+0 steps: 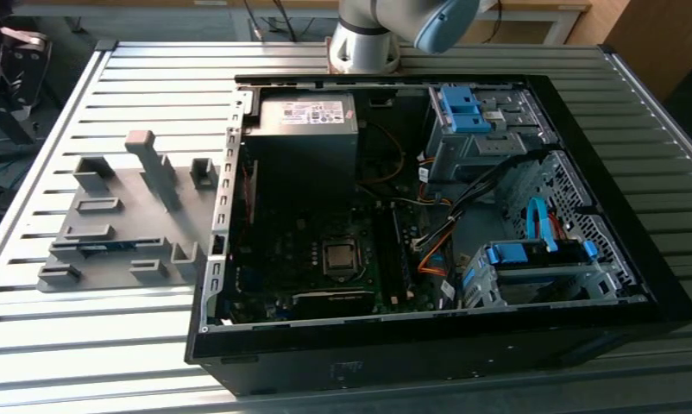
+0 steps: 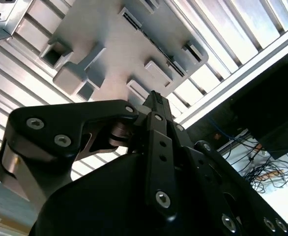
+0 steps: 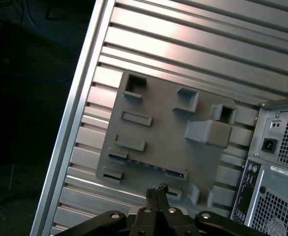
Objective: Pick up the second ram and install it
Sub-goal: 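Pick up the second ram and move it above second insertion slot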
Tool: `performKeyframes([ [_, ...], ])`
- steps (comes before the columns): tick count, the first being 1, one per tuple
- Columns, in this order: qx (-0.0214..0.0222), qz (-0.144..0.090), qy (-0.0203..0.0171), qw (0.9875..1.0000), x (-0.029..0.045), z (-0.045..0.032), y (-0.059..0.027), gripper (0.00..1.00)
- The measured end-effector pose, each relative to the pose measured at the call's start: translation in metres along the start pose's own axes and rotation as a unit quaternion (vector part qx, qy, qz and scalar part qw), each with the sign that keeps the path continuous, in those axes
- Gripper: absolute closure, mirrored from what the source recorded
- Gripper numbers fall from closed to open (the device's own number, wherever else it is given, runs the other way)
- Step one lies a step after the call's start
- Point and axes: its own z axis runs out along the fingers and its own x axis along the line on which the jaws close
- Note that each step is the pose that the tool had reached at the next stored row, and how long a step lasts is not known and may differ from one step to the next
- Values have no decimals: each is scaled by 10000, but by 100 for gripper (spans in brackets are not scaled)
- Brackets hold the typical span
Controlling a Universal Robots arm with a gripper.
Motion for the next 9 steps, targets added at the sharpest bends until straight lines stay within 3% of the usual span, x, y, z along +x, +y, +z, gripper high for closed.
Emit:
performKeyframes([
  [4, 4, -267, 5, 9996, 0, 1, 0, 89],
  [9, 4, -635, 12, 9980, 0, 1, 1, 89],
])
